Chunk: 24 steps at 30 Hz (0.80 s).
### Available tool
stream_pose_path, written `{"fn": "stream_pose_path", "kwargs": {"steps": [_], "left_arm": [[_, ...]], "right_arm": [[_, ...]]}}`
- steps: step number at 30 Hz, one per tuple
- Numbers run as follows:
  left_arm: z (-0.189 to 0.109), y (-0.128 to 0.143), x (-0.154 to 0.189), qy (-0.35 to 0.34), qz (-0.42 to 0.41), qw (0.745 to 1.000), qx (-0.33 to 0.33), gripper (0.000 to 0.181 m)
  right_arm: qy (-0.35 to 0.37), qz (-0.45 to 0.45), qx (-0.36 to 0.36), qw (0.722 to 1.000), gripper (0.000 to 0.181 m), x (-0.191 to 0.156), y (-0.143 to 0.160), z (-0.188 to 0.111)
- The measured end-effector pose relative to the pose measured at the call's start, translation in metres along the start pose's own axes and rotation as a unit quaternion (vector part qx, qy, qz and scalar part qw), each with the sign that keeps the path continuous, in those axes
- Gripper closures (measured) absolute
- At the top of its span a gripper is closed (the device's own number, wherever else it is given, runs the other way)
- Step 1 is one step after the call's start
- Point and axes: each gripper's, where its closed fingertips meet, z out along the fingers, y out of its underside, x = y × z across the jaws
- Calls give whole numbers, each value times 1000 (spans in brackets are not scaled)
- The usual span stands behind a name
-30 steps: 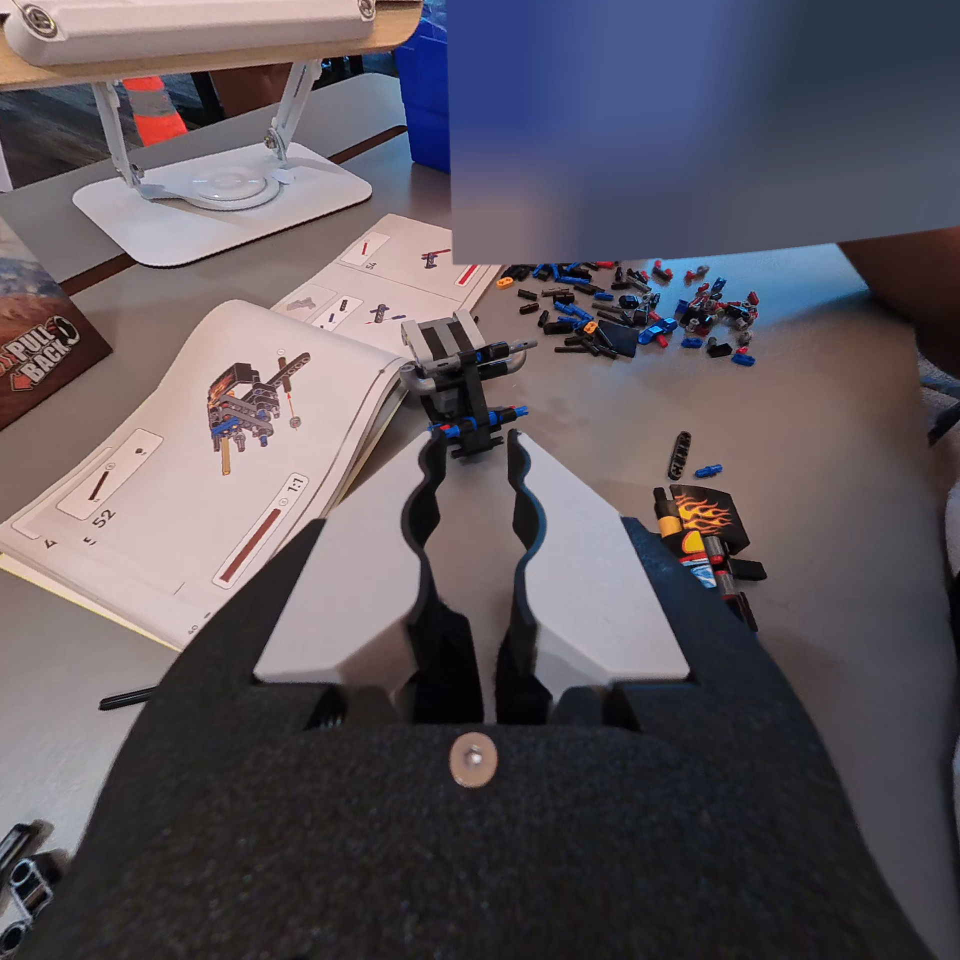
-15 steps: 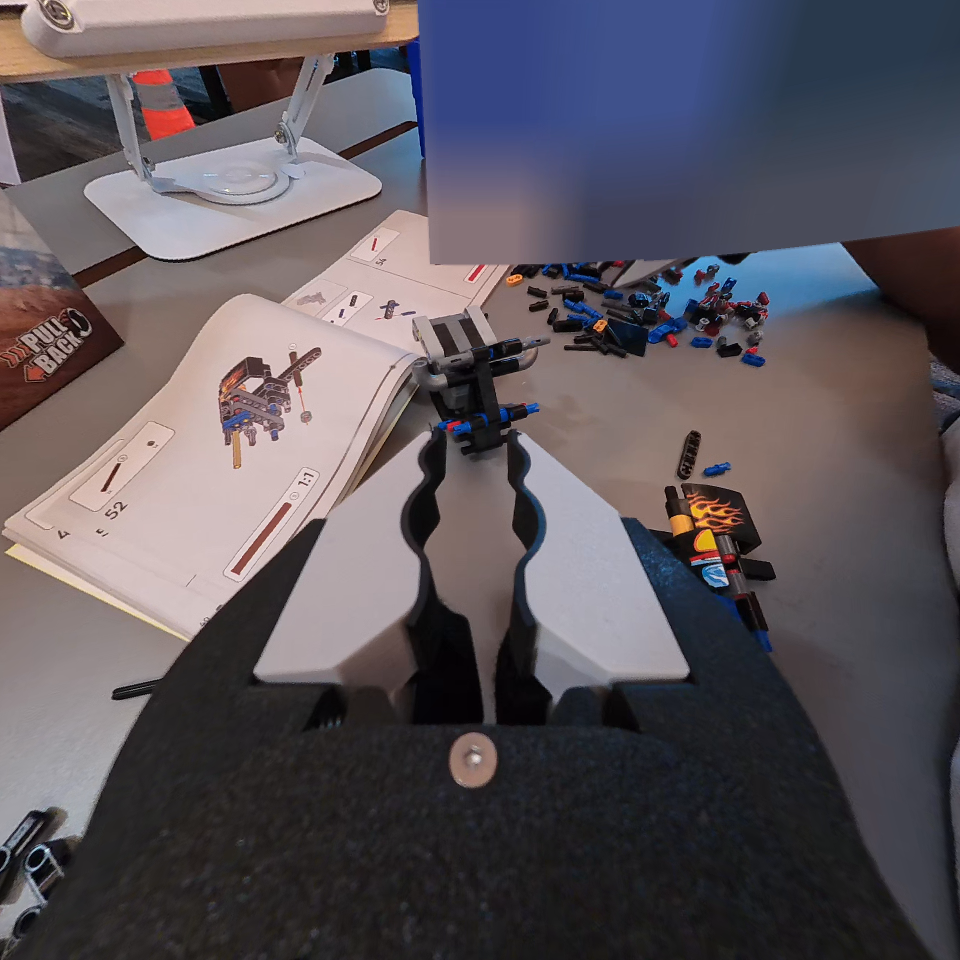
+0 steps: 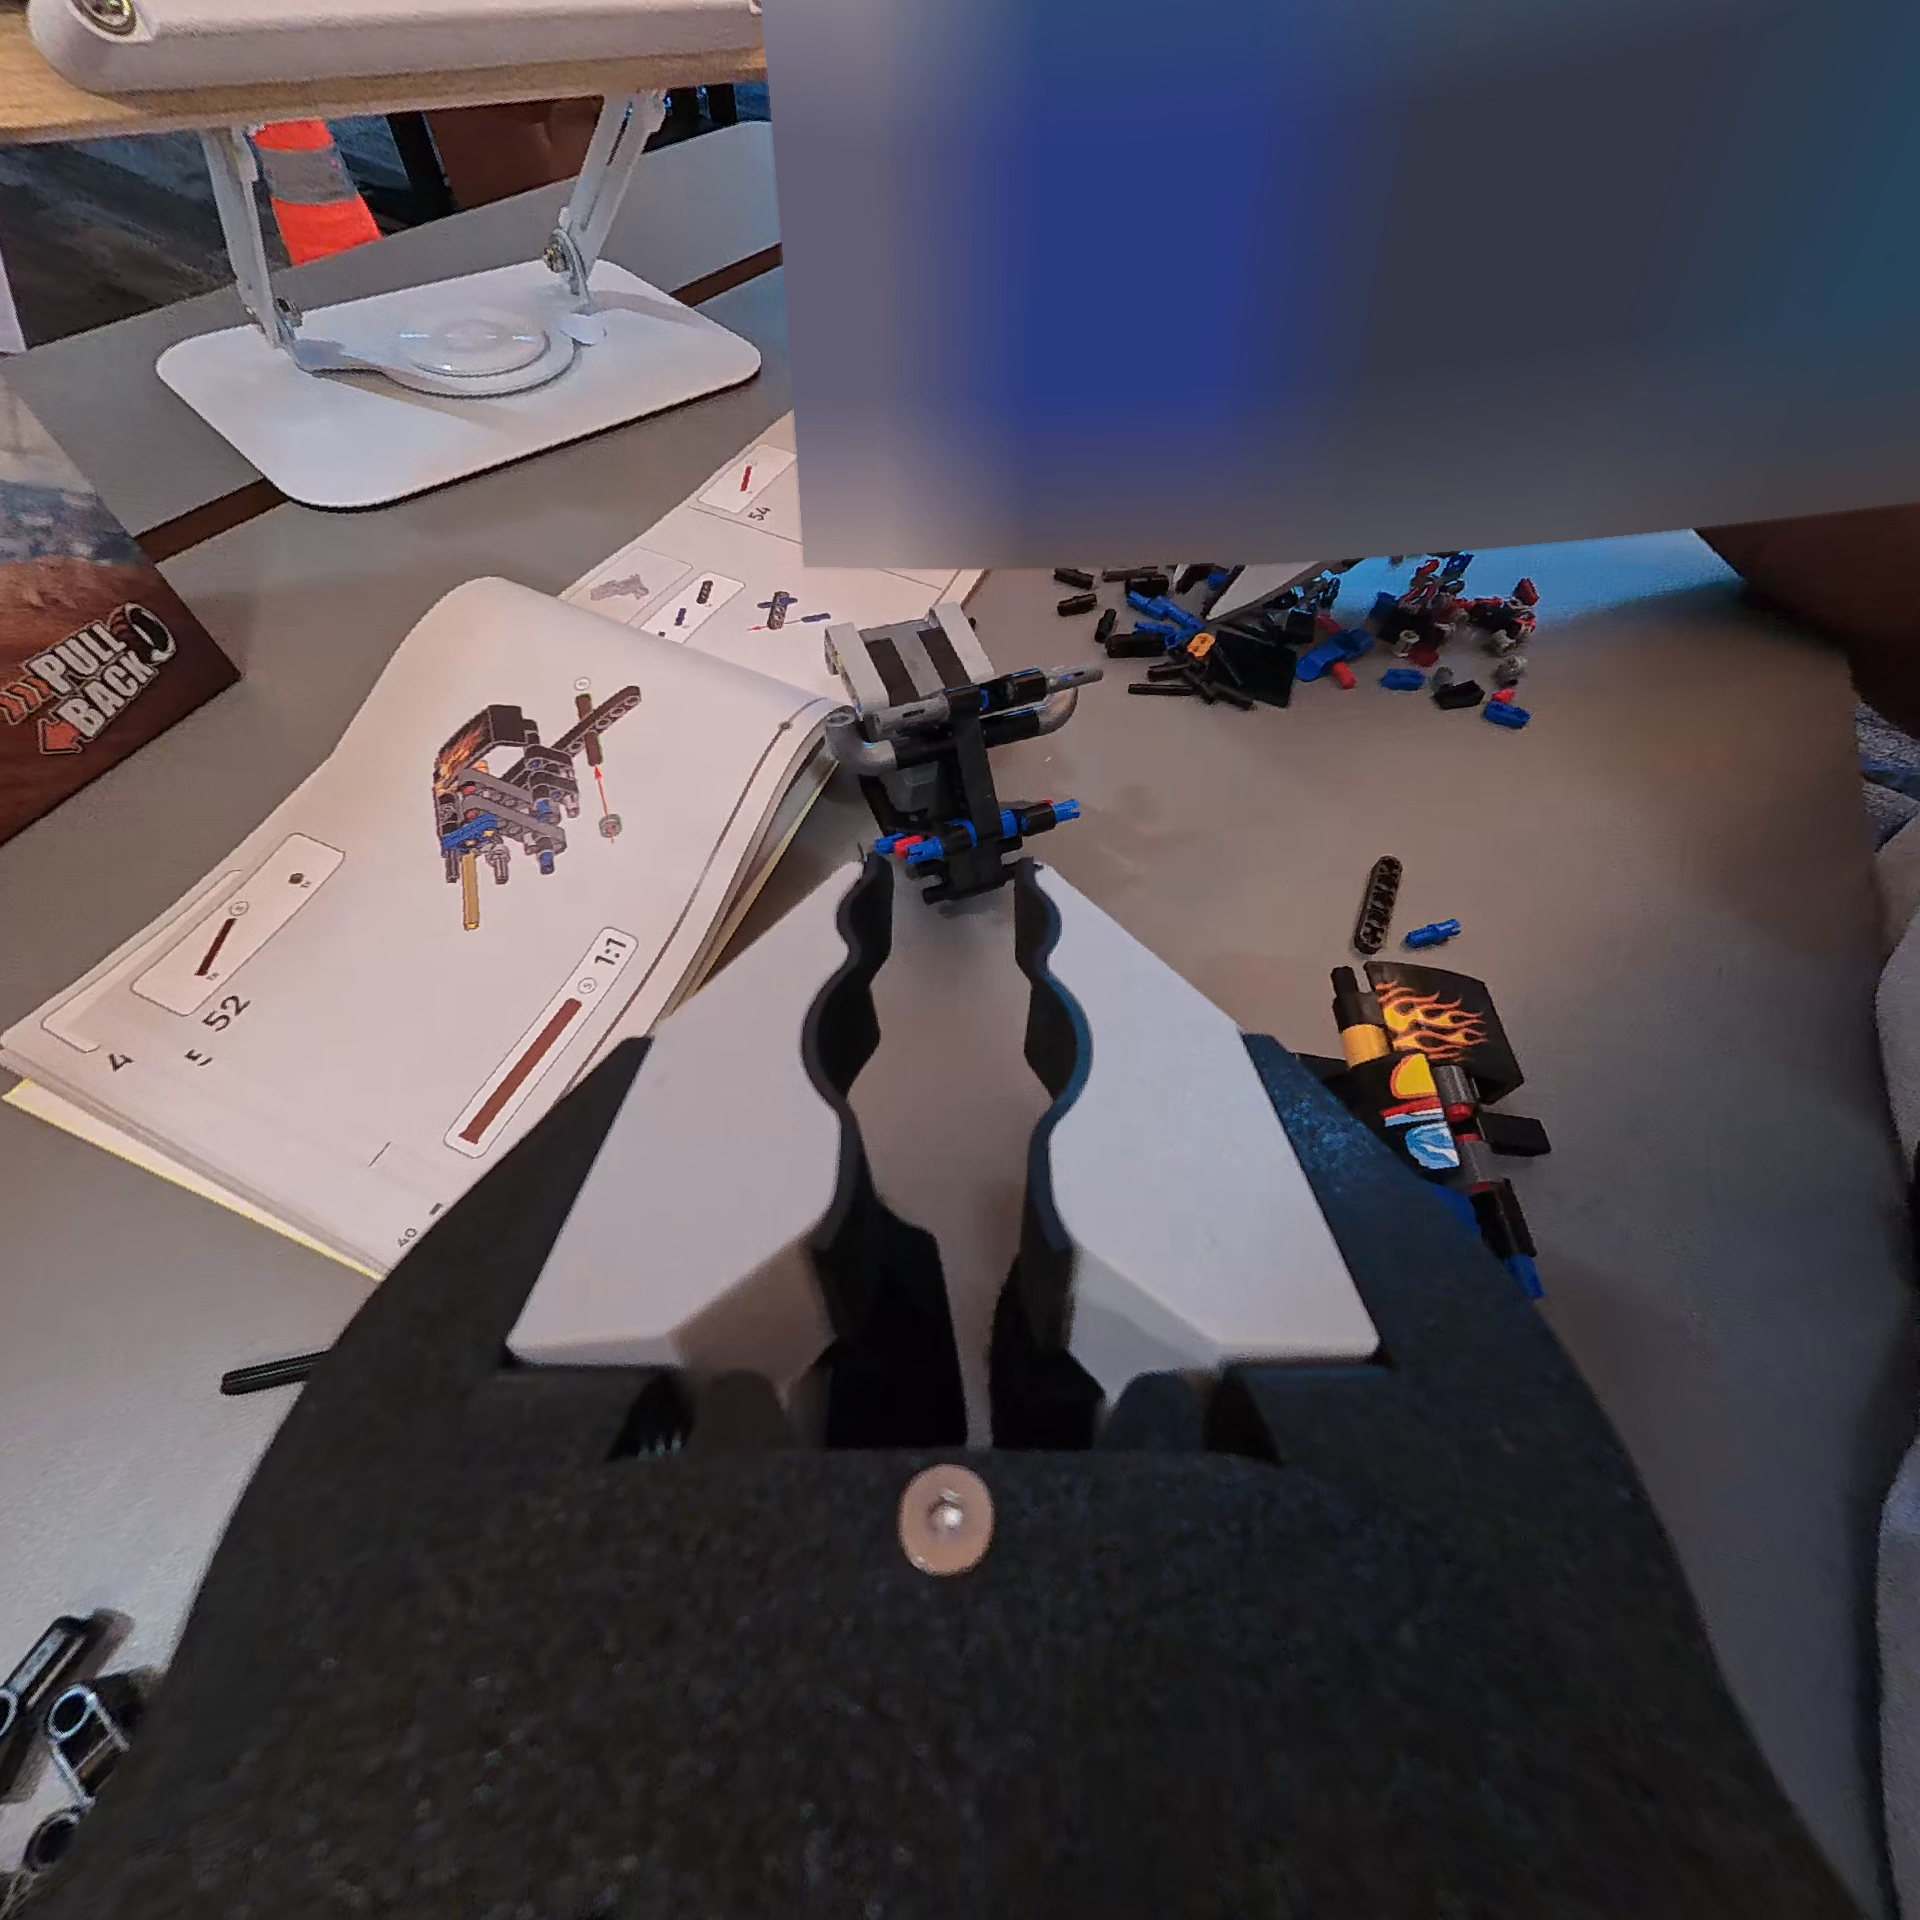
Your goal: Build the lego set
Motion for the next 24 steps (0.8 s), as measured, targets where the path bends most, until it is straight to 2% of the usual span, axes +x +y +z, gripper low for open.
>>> {"fn": "stream_pose_path", "kwargs": {"steps": [7, 14, 24], "left_arm": [[1, 1, 1, 2, 0, 1000, -2, 159], [1, 3, 0, 1, 0, 1000, -5, 159], [-1, -1, 3, -7, 13, 1000, -2, 160]], "right_arm": [[-31, 5, -6, 999, 173, -8, 1, 9], [-12, -21, -22, 999, 177, -6, 5, 12], [16, -39, 40, 998, 176, -4, -21, -8]]}}
